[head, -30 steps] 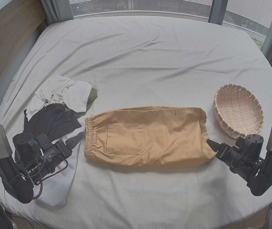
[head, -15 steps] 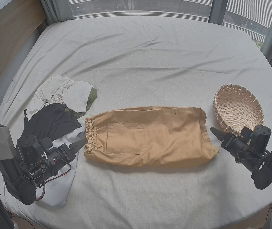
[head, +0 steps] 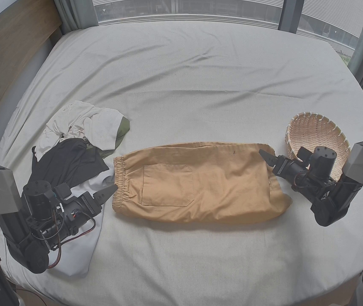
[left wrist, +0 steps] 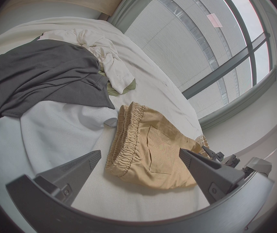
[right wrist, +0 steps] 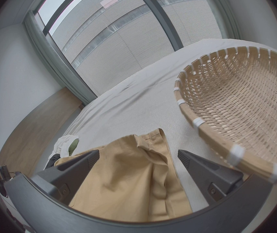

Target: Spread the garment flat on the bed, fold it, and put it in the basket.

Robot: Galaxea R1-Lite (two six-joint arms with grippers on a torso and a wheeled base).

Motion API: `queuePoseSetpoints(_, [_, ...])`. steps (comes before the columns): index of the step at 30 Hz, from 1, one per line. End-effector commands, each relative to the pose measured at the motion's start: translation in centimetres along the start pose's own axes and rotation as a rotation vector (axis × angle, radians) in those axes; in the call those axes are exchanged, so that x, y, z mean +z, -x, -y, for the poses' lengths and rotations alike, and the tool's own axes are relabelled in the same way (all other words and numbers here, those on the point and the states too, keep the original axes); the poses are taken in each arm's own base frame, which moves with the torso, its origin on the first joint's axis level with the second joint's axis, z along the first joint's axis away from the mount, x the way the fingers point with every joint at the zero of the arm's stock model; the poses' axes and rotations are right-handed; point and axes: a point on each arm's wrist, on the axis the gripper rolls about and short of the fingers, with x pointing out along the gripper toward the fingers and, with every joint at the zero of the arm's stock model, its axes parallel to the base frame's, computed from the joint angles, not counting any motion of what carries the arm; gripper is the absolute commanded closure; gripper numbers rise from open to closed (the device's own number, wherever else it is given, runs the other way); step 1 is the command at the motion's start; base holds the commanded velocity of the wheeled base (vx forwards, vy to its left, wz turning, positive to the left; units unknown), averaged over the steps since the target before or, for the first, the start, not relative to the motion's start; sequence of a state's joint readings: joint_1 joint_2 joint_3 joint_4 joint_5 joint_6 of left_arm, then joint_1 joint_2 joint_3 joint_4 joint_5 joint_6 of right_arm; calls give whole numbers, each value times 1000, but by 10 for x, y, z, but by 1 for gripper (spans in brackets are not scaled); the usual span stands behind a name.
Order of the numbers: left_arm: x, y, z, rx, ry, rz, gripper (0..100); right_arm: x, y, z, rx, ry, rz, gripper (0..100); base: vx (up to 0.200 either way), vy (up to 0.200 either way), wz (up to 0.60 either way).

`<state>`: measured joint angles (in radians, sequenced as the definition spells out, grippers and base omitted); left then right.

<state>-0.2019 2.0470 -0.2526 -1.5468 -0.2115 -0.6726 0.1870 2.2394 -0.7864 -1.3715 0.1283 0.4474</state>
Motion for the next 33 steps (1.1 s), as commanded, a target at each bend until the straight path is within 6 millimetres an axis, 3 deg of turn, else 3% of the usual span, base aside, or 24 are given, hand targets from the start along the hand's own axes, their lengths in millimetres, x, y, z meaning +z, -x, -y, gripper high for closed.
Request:
queuePoseSetpoints(1, [0,0,0,-2,0,1,0,-7,-15,5,1,26,0,100,0,0,0])
queuePoseSetpoints(9, [-1,0,0,1,1,-2,0,4,-15,0,6,42,38,100,0,0,0])
queuePoseSetpoints(17, [-2,0,-2,7,3,-7,0,20,-27,-3,-18,51,82,100,0,0,0])
queuePoseSetpoints(32, [-5,-1,-4,17,5,-20,0,23,-33,-3,-35,72,109,100,0,0,0])
queuePoseSetpoints(33, [-5,-1,-4,18,5,-21,0,23,-33,-3,-36,73,110,0,0,0,0])
